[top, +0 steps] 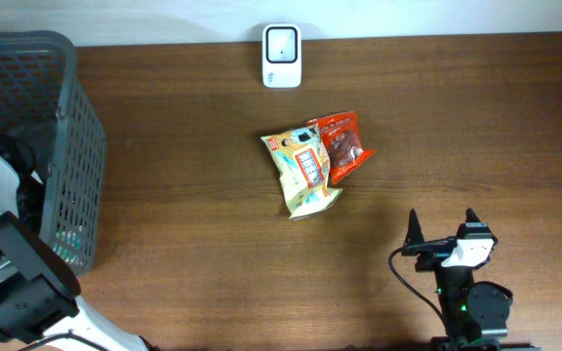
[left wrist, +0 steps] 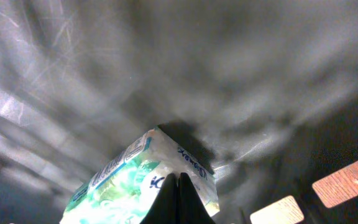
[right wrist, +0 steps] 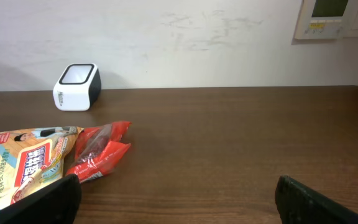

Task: Scan the item barcode
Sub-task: 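Pick the green tissue box from the basket and set it on table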

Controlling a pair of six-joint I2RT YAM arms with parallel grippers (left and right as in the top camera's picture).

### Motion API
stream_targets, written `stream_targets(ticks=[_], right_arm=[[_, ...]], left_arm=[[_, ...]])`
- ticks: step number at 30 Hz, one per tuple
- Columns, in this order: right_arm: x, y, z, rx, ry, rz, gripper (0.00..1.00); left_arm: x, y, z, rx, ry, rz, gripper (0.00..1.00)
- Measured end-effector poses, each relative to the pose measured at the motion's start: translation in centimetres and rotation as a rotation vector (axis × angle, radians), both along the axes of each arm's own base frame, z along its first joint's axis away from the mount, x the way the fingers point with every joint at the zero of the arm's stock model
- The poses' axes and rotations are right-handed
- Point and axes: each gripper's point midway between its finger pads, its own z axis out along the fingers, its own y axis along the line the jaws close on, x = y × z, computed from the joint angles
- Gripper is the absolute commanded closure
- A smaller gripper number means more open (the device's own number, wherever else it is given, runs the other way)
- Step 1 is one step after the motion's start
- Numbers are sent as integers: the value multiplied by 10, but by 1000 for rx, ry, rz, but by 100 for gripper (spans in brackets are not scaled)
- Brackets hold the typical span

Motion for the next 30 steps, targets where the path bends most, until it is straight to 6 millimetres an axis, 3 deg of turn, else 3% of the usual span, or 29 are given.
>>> stream_targets(ticks=[8,10,11,16,17,18,19,20,21,25,27,30], right_arm=[[0,0,0,0,0,0,2],[0,0,0,0,0,0,2],[0,0,0,-1,0,0,2],[0,0,0,0,0,0,2],[0,0,0,0,0,0,1],[0,0,0,0,0,0,2],[0,0,0,0,0,0,1],[0,0,0,0,0,0,2],[0,0,0,0,0,0,2],[0,0,0,0,0,0,1],[0,0,0,0,0,0,2],[0,0,0,0,0,0,1]], left_arm=[[-11,4,1,29,54,-3,1],[-13,6,1,43,65,-5,31],[-14,7,1,46,68,-7,36],[-18,5,-6,43,77,-6,33],[-18,4,-11,44,75,-6,27],[-20,3,-14,41,79,-6,33],[-21,2,-17,40,79,-4,66],[-23,-1,-18,29,81,-4,89],[-23,-2,-19,25,80,-4,100],[-27,-4,-11,13,94,-3,100],[-21,1,8,6,97,0,100],[23,31,87,108,-59,7,100]])
